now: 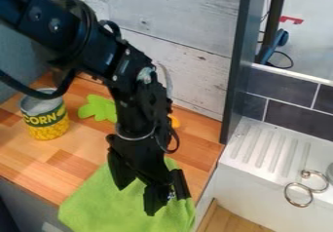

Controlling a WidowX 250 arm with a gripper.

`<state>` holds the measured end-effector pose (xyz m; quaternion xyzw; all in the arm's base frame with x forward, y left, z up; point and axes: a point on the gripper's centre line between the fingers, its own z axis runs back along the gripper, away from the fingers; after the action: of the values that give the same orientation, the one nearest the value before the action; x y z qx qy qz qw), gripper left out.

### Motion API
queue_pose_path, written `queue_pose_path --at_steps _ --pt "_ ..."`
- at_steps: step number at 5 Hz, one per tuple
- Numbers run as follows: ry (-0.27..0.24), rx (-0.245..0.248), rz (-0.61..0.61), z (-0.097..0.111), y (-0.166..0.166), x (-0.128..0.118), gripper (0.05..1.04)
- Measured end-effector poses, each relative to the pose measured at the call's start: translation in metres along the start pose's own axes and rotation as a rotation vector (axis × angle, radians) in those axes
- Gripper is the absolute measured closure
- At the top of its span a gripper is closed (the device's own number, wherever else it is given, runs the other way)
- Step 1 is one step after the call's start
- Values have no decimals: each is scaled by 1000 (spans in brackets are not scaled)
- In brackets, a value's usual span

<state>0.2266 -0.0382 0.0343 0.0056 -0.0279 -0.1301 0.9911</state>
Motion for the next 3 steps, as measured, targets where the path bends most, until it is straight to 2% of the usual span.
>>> queue_pose_path --at_steps 1,2,3 --pt "33 3 -17 -18 1 -4 83" --pt "37 -6 8 -29 7 -7 83" --pt "27 -26 56 -32 15 -6 83"
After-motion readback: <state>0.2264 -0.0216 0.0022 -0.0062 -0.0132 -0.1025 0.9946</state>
